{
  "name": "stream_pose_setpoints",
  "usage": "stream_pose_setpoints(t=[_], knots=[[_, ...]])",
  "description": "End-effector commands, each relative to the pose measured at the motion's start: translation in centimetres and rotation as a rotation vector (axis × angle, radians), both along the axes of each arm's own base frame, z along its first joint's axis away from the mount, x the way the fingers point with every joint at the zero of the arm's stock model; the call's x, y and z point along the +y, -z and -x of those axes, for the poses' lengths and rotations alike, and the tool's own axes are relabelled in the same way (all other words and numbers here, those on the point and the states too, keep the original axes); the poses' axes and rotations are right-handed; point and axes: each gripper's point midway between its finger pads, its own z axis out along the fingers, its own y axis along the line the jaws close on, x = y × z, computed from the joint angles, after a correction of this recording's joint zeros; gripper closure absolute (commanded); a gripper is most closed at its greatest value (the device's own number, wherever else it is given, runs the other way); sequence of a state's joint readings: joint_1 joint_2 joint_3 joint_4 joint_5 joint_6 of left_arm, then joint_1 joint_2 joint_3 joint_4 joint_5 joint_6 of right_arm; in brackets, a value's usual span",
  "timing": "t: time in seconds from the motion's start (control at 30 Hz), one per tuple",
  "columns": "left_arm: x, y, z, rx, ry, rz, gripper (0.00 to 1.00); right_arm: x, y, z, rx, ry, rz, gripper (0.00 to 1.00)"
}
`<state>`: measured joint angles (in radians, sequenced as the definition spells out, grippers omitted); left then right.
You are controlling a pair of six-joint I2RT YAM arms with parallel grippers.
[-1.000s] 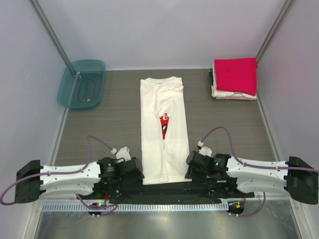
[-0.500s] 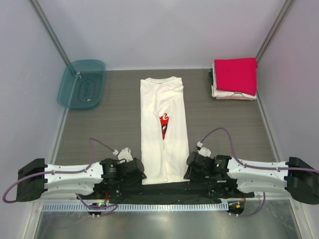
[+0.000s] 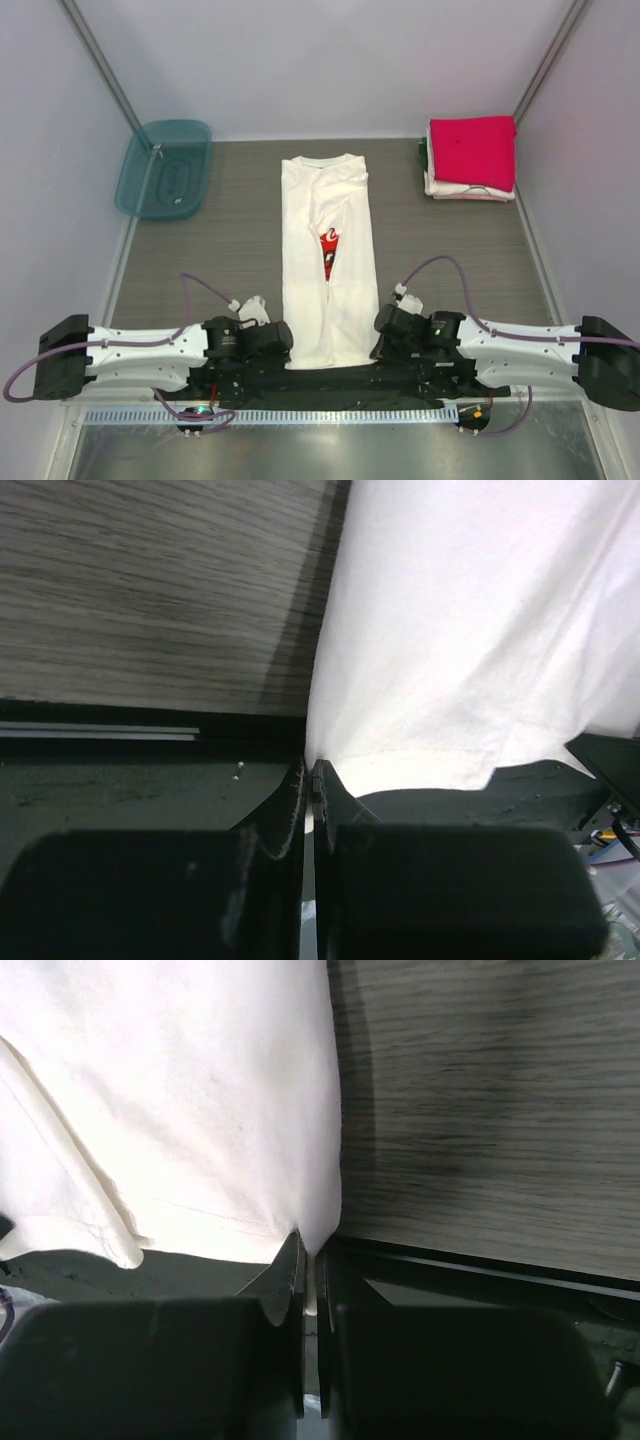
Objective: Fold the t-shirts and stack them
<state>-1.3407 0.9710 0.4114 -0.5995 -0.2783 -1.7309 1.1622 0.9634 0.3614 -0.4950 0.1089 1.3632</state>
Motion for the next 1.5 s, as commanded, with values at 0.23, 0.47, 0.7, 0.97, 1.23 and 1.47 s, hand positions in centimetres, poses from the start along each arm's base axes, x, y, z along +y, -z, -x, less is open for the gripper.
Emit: stream_pose_setpoints(t=[0.23,0.47,0.7,0.97,1.23,1.47], knots=[[2.5,-7.4,-5.9,-0.201,-0.046,-0.181,1.0,0.4,-6.3,-6.5,-0.175,-0.006,0.148,0.99],[2.4,-11.6,-12.5,-0.258,-0.045,-0.212,1.0,-0.6,-10.8,-14.3,-0.252,-0.009,0.23,0.99],[1.9,-13.5,-19.8,-0.252,-0.04,-0.216,1.0,-0.6,-12.2,-21.0,-0.272,-0.028,0.291,0.99],[1.9,-12.3,-26.5,-0.214,-0.041,-0.213,1.0,-0.6,-11.4,-26.0,-0.248,-0.024,0.316,0.99],[2.0,-10.8,-30.6,-0.193,-0.035,-0.276,1.0,-0.8,-10.5,-29.5,-0.244,-0.035,0.33,0.99],[2.5,-10.0,-32.8,-0.175,-0.039,-0.302,1.0,-1.0,-9.7,-31.5,-0.236,-0.045,0.335,0.99]])
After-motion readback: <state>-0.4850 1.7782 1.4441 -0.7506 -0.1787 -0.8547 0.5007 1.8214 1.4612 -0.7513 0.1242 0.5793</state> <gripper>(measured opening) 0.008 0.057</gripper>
